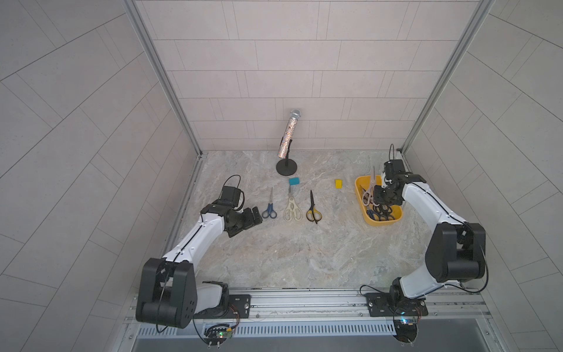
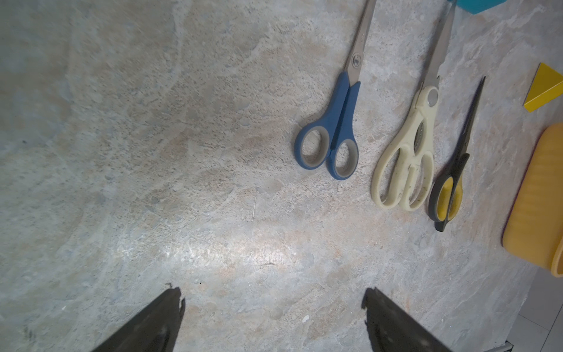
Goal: Take the scissors out of the storage box
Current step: Place the scissors at the center of the board.
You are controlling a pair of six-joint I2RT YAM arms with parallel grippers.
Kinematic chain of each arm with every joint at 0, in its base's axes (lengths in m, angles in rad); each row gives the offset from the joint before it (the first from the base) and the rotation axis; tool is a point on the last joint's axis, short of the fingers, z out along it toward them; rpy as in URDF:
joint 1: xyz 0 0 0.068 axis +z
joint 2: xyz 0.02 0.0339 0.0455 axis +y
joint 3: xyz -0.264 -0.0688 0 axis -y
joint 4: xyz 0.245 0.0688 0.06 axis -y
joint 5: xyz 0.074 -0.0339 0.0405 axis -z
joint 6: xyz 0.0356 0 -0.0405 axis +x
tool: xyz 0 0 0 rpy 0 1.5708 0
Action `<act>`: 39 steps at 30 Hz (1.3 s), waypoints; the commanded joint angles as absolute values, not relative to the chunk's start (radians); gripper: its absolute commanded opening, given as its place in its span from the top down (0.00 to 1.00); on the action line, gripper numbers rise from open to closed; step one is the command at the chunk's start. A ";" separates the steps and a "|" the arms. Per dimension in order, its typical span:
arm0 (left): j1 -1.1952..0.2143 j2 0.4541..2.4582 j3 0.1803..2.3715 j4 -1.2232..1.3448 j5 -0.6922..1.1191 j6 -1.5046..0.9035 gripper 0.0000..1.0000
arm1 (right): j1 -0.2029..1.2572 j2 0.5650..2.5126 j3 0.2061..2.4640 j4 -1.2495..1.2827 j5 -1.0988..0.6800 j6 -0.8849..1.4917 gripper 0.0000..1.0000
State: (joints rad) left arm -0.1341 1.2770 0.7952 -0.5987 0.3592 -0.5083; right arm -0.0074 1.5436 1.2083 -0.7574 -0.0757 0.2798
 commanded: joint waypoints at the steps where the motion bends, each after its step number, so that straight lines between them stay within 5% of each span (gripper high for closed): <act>1: -0.132 1.241 0.770 -0.595 0.361 -0.514 0.00 | 0.089 1.472 1.198 -0.809 -0.131 0.334 1.00; 12: -0.125 1.207 0.766 -0.623 0.360 -0.506 0.00 | 0.347 1.508 1.069 -0.659 -0.182 0.427 1.00; 39: -0.106 1.154 0.746 -0.671 0.349 -0.481 0.00 | 0.351 1.837 1.155 -0.611 -0.065 0.385 0.95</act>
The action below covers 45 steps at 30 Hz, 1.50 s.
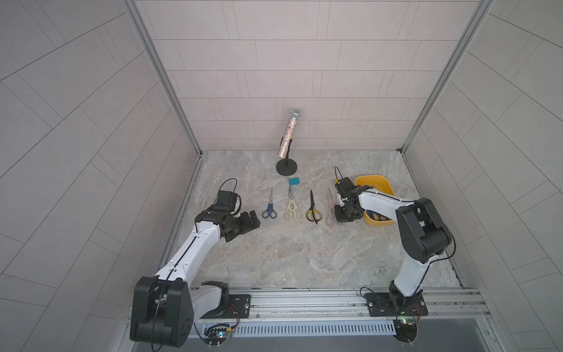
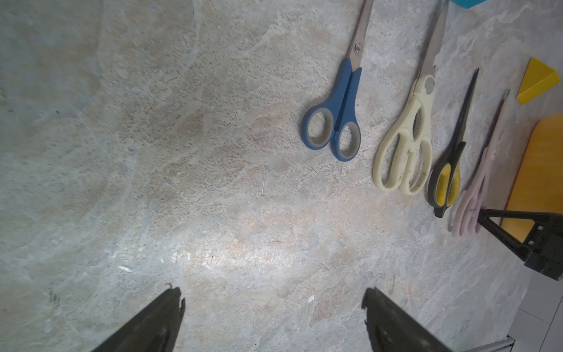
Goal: Take the scissors out of the storage box
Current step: Place the scissors at the center of the board, then pick up the scissors from the storage box.
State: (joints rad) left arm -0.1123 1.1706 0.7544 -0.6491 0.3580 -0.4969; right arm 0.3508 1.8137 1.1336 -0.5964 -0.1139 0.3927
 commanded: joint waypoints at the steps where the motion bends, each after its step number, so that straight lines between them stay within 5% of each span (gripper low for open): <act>1: -0.104 1.152 0.745 -0.671 0.350 -0.482 0.00 | 0.351 1.841 1.161 -0.608 -0.062 0.384 0.92; 7: -0.103 1.152 0.745 -0.672 0.351 -0.478 0.00 | 0.350 1.800 1.195 -0.619 -0.050 0.379 0.71; 22: -0.103 1.234 0.796 -0.665 0.369 -0.485 0.00 | 0.155 1.537 1.202 -0.742 -0.016 0.344 0.70; 34: -0.103 1.345 0.853 -0.596 0.409 -0.531 0.00 | -0.063 1.776 1.285 -0.655 -0.079 0.259 0.78; 45: -0.102 1.397 0.877 -0.570 0.399 -0.538 0.00 | -0.071 1.982 1.438 -0.671 -0.109 0.114 0.70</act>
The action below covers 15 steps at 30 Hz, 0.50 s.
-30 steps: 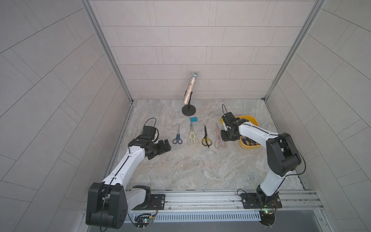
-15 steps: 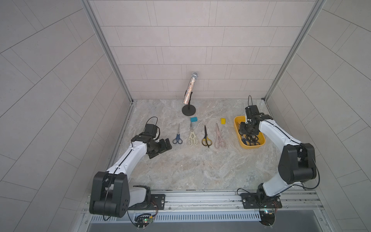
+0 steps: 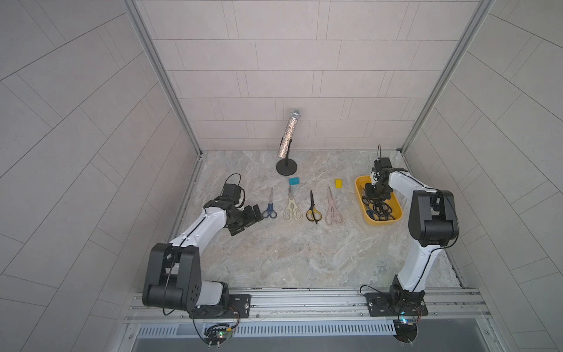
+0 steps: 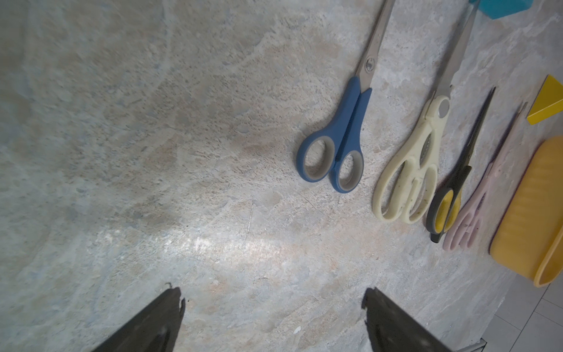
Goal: Take the scissors out of the storage box
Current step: Pick up the scissors from the storage box.
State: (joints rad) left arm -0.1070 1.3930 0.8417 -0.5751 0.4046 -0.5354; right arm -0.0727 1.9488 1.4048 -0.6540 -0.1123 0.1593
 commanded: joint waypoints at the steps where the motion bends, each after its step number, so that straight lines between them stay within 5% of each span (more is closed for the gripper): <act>1: -0.104 1.400 0.879 -0.572 0.396 -0.538 0.00 | -0.072 1.996 1.452 -0.674 -0.104 0.114 0.70; 15: -0.104 1.434 0.895 -0.603 0.369 -0.529 0.00 | -0.105 2.032 1.536 -0.701 -0.089 0.081 0.75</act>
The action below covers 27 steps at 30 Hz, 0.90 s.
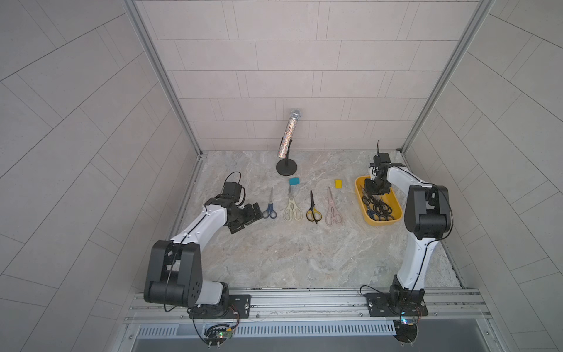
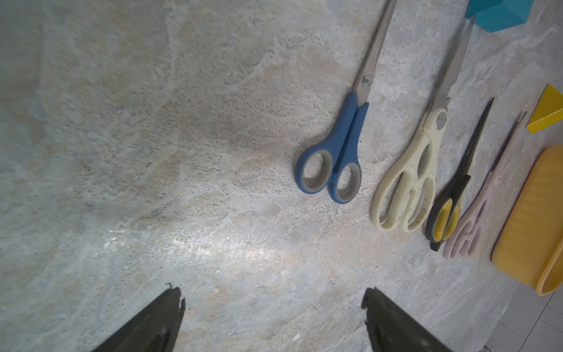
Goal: Take the scissors out of the storage box
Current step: Pick up the scissors from the storage box.
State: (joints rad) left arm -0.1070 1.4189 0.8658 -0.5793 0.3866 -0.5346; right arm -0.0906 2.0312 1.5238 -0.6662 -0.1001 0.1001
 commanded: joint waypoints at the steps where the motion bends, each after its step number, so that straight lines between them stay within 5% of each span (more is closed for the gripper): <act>1: -0.104 1.438 0.897 -0.604 0.370 -0.530 0.00 | -0.108 2.033 1.534 -0.701 -0.086 0.076 0.76; 27: -0.104 1.464 0.917 -0.614 0.358 -0.514 0.00 | -0.131 1.945 1.474 -0.697 -0.138 0.163 0.79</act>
